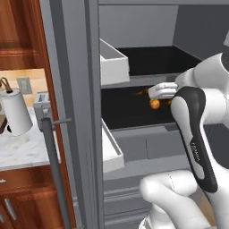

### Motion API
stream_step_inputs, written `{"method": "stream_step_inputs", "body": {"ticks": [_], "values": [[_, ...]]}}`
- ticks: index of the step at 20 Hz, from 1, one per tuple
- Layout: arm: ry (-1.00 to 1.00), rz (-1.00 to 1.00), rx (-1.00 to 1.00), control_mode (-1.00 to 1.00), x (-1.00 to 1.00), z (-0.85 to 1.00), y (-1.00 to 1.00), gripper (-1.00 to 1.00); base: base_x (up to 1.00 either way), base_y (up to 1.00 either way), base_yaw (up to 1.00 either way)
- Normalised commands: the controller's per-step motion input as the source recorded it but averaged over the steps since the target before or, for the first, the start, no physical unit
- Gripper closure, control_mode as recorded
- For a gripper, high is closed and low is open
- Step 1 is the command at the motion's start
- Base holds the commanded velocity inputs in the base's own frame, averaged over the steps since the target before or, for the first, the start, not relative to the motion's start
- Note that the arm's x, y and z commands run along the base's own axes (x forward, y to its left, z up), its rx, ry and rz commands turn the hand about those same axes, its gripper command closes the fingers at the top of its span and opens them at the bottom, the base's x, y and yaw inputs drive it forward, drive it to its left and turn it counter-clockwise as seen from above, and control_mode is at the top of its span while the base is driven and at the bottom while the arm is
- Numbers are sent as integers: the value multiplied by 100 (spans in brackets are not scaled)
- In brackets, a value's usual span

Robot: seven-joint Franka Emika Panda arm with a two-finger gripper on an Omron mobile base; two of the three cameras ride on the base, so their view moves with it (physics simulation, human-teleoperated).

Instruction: Retrieve the banana and peach from the fridge and place them into the bowl on the dining table.

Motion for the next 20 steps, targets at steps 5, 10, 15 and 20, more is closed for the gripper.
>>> {"method": "stream_step_inputs", "body": {"ticks": [5,10,15,20], "values": [[0,0,0,100,0,0,0,100,-81,0,5],[0,0,0,100,0,0,0,100,-80,0,13],[0,0,0,100,0,0,0,100,-84,0,40],[0,0,0,100,0,0,0,100,-57,0,48]]}}
